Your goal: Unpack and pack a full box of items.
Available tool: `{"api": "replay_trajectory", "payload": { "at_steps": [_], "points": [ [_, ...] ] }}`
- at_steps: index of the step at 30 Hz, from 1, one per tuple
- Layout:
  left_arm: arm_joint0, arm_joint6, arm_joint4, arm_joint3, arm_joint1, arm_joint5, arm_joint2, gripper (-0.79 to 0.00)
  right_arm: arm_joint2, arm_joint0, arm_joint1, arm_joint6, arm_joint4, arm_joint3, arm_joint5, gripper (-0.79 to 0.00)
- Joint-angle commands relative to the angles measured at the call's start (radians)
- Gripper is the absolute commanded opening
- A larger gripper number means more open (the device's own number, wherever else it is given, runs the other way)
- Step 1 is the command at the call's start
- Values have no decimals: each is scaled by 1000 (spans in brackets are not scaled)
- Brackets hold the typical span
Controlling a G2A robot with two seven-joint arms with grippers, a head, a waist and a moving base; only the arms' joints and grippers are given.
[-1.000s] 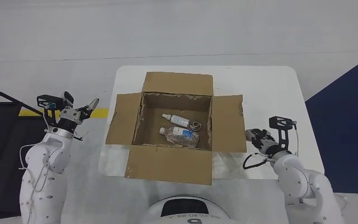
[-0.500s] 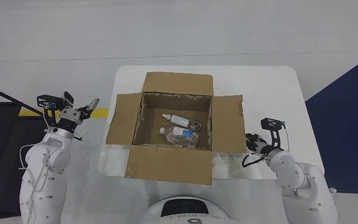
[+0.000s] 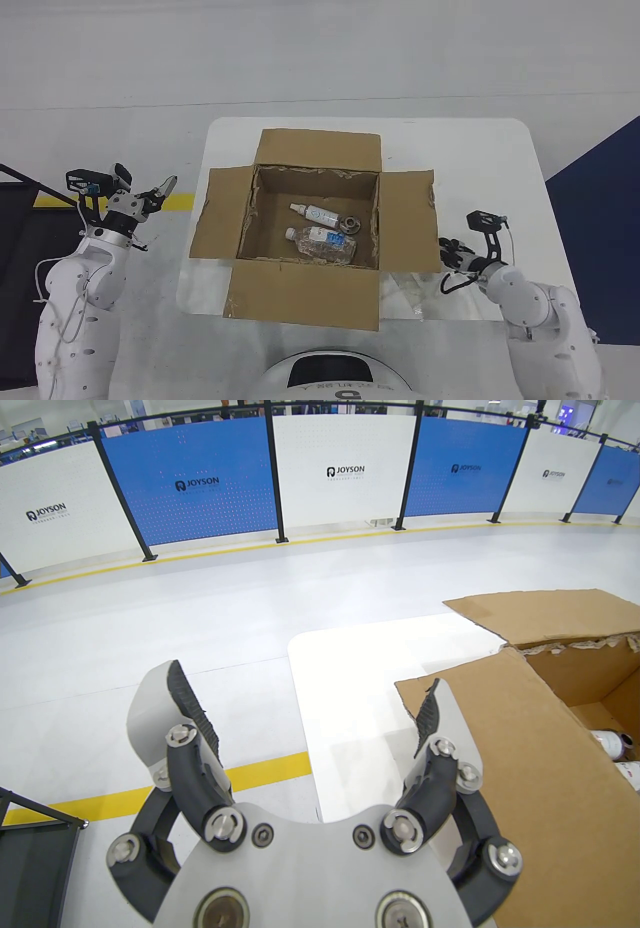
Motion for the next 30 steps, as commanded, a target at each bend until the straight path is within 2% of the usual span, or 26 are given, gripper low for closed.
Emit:
{"api": "replay_trajectory", "payload": {
  "at_steps": [1,3,5,13,21,27,29,30],
  "points": [
    [0,0,0,0,0,0,0,0,2,1,2,0,3,2,-2,-711],
    [0,0,0,0,0,0,0,0,6,0,3,0,10,3,-3,-554],
    [0,0,0,0,0,0,0,0,9,-1,5,1,15,4,-5,-456],
    [0,0,0,0,0,0,0,0,23,-23,11,-4,26,-12,-1,-428],
    [0,0,0,0,0,0,0,0,67,-111,13,-50,59,-50,7,-422],
    [0,0,0,0,0,0,0,0,71,-123,16,-50,63,-65,14,-397],
    [0,0,0,0,0,0,0,0,74,-125,18,-45,62,-70,20,-332],
    [0,0,0,0,0,0,0,0,76,-126,18,-44,63,-72,22,-231]
  ]
}}
